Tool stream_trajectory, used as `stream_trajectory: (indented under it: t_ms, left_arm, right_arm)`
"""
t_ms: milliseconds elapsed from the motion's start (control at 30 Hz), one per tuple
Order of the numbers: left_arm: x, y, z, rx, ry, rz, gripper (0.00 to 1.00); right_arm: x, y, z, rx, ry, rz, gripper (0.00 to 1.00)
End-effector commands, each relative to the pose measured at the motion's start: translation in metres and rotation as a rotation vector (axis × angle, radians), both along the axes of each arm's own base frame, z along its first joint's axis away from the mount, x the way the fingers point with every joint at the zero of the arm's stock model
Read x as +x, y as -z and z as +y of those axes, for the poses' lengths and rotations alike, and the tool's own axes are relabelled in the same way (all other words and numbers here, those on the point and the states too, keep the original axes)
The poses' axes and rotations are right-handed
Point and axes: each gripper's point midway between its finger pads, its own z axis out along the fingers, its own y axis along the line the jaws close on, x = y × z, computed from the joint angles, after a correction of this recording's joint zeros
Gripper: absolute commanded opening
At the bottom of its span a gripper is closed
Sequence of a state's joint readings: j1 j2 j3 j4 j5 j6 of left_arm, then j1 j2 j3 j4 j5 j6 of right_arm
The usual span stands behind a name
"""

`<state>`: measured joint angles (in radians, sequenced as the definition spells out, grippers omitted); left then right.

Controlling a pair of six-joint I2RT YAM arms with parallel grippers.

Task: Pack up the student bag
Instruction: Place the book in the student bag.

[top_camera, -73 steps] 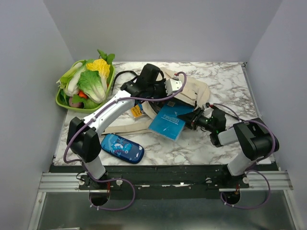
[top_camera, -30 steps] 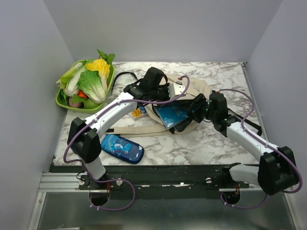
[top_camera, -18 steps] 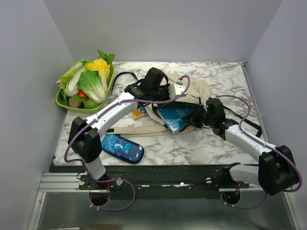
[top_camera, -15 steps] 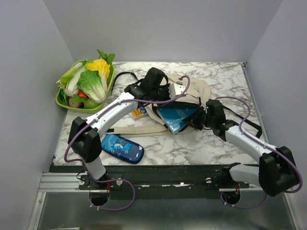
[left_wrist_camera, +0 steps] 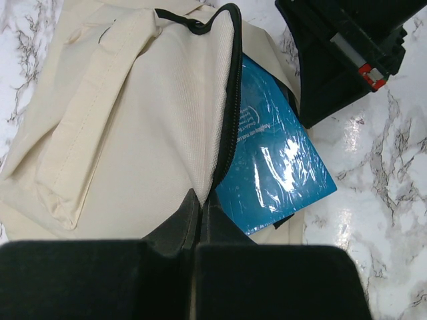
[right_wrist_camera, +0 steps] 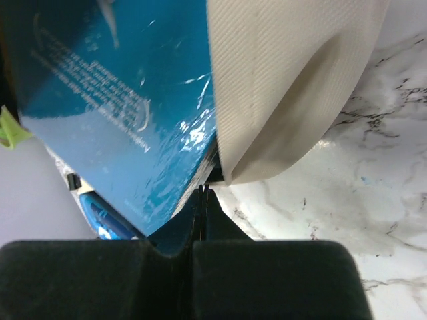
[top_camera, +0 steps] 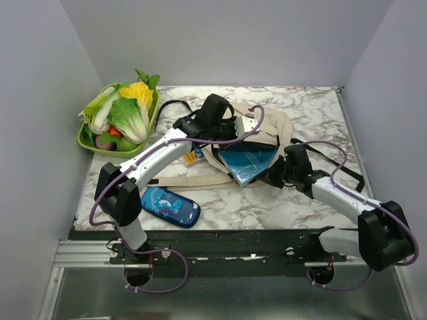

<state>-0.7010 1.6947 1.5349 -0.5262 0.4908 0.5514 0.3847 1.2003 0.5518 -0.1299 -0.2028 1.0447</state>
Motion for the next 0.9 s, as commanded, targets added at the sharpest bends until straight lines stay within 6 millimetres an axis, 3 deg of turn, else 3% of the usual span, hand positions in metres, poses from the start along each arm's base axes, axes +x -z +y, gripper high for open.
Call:
stream_trajectory:
  t_ms: [0,133,267,367,400,533,633,767,867]
  left_arm:
    - [-0.012,-0.009,-0.006,-0.035,0.036,0.03,0.0]
    - [-0.012,-0.01,-0.006,-0.039,0.038,0.033,0.0]
    - [-0.012,-0.009,-0.007,-0.038,0.038,0.038,0.0]
    - [-0.014,-0.01,-0.007,-0.041,0.04,0.041,0.0]
    - [-0.014,-0.008,-0.006,-0.037,0.039,0.044,0.0]
    - [-0.014,-0.009,-0.005,-0.037,0.04,0.04,0.0]
    - [-0.014,-0.008,-0.005,-0.034,0.038,0.039,0.0]
    - [-0.01,-0.003,-0.002,-0.021,0.022,0.031,0.0]
    - [0.003,0.002,0.006,-0.013,-0.041,0.075,0.18]
  right_arm:
    - [0.014,0.007,-0.002,-0.063,0.007,0.009,0.01]
    - [0.025,0.009,-0.003,-0.09,0.024,0.007,0.01]
    - [0.049,-0.005,-0.006,-0.119,0.077,-0.037,0.01]
    - [0.072,-0.023,-0.015,-0.165,0.154,-0.088,0.01]
    - [0.084,-0.036,-0.013,-0.163,0.167,-0.118,0.01]
    - [0.11,-0.052,-0.009,-0.189,0.188,-0.144,0.01]
    - [0.117,-0.048,-0.009,-0.211,0.187,-0.125,0.01]
    - [0.105,-0.032,-0.009,-0.206,0.167,-0.101,0.01]
    - [0.089,-0.029,-0.009,-0.177,0.139,-0.11,0.01]
